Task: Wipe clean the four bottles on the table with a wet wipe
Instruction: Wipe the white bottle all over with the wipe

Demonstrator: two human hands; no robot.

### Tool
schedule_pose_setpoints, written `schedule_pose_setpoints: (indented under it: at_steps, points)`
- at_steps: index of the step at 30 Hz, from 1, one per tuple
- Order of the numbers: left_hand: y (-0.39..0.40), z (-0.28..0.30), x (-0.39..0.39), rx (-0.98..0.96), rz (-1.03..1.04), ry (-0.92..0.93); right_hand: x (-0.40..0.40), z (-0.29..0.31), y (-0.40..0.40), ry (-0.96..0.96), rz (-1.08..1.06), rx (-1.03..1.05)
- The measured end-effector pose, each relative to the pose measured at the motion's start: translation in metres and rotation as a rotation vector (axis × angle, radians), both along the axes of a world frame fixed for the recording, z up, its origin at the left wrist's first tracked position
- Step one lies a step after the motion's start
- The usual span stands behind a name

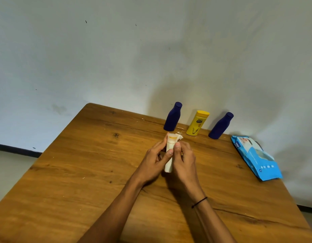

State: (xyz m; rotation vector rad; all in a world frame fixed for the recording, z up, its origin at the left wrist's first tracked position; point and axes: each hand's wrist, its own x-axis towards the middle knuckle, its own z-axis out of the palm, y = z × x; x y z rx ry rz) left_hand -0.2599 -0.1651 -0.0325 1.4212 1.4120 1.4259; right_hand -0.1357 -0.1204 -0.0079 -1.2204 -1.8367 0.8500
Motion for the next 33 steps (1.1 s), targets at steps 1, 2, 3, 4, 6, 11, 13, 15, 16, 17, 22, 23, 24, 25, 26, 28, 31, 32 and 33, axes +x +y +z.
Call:
schedule_pose_setpoints:
  at_steps: [1,2,3,4,6,11,13,15,16,17,22,23,24,25,26,28,31,32,33]
  points:
    - [-0.001,0.001,0.000,-0.002,-0.013,-0.011,0.000,0.001,0.000,0.014,0.002,-0.032]
    - [-0.002,0.002,0.000,-0.002,-0.027,-0.023,0.000,0.001,0.001,0.030,0.005,-0.068]
    - [-0.002,0.003,0.001,-0.005,-0.038,-0.034,0.001,0.001,0.002,0.052,-0.001,-0.110]
    - [-0.003,0.003,0.001,-0.011,-0.042,-0.038,0.001,0.002,0.004,0.074,-0.006,-0.148]
    - [-0.004,0.004,0.002,-0.023,-0.050,-0.033,0.002,0.006,0.008,0.086,-0.032,-0.150]
    - [-0.004,0.004,0.001,-0.040,-0.058,-0.017,0.006,0.007,0.013,0.122,-0.144,-0.068]
    - [-0.004,0.003,0.001,-0.051,-0.050,-0.041,0.004,0.006,0.015,0.139,-0.180,-0.052]
    - [-0.004,0.003,0.001,-0.062,-0.037,-0.071,0.001,0.007,0.016,0.134,-0.213,-0.023]
    - [-0.003,0.003,0.000,-0.066,-0.026,-0.080,-0.001,0.008,0.015,0.135,-0.226,-0.010]
    - [-0.003,0.002,0.000,-0.068,-0.011,-0.081,-0.003,0.009,0.013,0.139,-0.229,0.006]
    - [0.001,-0.005,-0.001,-0.090,0.085,-0.104,-0.007,0.013,0.007,0.150,-0.149,0.010]
    - [0.002,-0.006,-0.003,-0.087,0.119,-0.109,-0.006,0.013,0.006,0.126,-0.120,0.007]
    - [0.002,-0.006,-0.004,-0.081,0.151,-0.113,-0.005,0.012,0.004,0.087,-0.083,0.017]
    - [0.003,-0.006,-0.005,-0.075,0.183,-0.113,-0.003,0.010,0.002,0.042,-0.042,0.037]
    - [0.004,-0.006,-0.006,-0.068,0.212,-0.111,-0.001,0.009,-0.001,-0.004,-0.009,0.055]
    - [0.005,-0.006,-0.007,-0.050,0.266,-0.097,0.003,0.007,-0.005,-0.068,0.024,0.048]
    - [0.005,-0.007,-0.008,-0.040,0.329,-0.092,0.010,0.007,-0.008,-0.147,0.066,-0.013]
    - [0.005,-0.007,-0.008,-0.040,0.349,-0.102,0.012,0.007,-0.008,-0.178,0.091,-0.038]
    - [0.005,-0.006,-0.008,-0.037,0.367,-0.123,0.014,0.006,-0.008,-0.192,0.114,-0.070]
